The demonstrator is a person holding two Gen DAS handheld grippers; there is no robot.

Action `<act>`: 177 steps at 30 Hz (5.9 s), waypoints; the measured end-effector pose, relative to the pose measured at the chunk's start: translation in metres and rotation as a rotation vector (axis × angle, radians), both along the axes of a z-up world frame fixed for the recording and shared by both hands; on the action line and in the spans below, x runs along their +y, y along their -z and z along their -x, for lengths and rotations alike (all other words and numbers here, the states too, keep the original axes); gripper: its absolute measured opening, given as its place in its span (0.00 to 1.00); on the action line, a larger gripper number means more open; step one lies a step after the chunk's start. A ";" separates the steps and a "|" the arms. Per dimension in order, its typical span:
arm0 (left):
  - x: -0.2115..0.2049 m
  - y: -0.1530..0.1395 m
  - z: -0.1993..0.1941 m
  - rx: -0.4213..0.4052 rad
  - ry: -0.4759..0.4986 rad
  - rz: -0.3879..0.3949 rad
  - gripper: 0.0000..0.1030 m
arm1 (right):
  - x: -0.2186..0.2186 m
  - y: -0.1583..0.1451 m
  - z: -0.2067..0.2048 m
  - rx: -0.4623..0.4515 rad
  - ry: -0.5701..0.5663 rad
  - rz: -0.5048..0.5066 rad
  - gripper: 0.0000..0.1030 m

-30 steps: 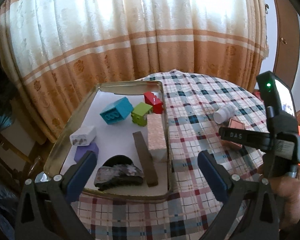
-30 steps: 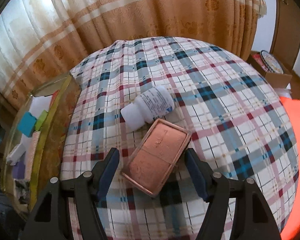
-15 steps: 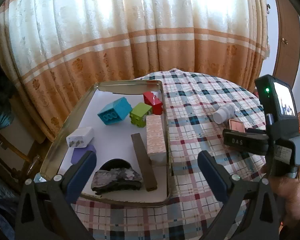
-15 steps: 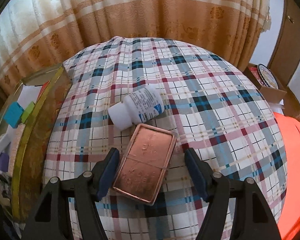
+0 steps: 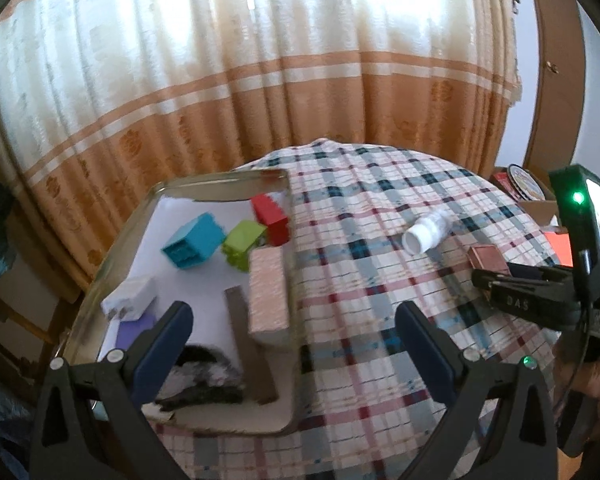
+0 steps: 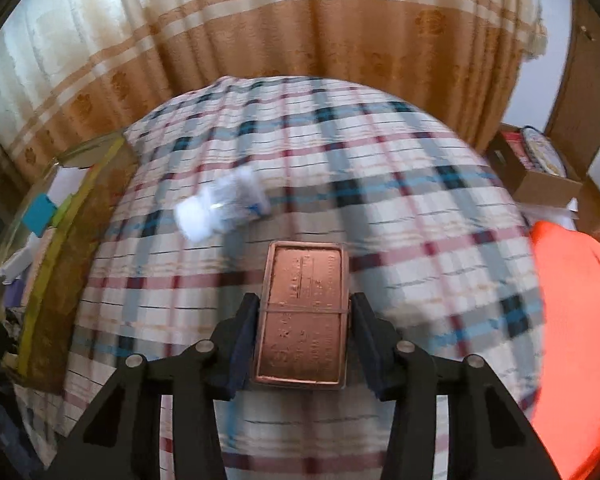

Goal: Organize rigid objects
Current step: 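Lift the card case with the right gripper while the left grasps the white pill bottle, then carry the pill bottle toward the tray while the right gripper carries the card case, then lower the bottle and card case into the tray and open both grippers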

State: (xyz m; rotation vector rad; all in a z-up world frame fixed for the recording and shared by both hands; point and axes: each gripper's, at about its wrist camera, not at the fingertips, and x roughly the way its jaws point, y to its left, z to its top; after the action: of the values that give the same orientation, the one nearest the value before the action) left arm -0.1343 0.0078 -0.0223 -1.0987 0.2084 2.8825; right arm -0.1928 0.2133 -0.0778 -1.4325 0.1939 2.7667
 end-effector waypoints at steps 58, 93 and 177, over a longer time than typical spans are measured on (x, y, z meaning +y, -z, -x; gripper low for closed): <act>0.106 0.062 0.104 -0.255 0.223 -0.124 0.36 | 0.031 0.005 -0.028 0.086 0.086 0.017 0.48; 0.017 0.010 -0.003 -0.127 0.140 -0.124 0.36 | 0.020 0.002 -0.031 0.028 0.151 -0.017 0.48; -0.154 -0.002 0.027 -0.036 -0.232 -0.087 0.36 | -0.213 -0.096 -0.019 0.228 -0.287 0.082 0.48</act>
State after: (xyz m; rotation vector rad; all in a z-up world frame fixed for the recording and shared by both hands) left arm -0.1612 -0.1460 -0.0202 -1.2345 -0.0495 3.0332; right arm -0.1733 0.0002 0.0178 -1.2444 0.1131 3.1910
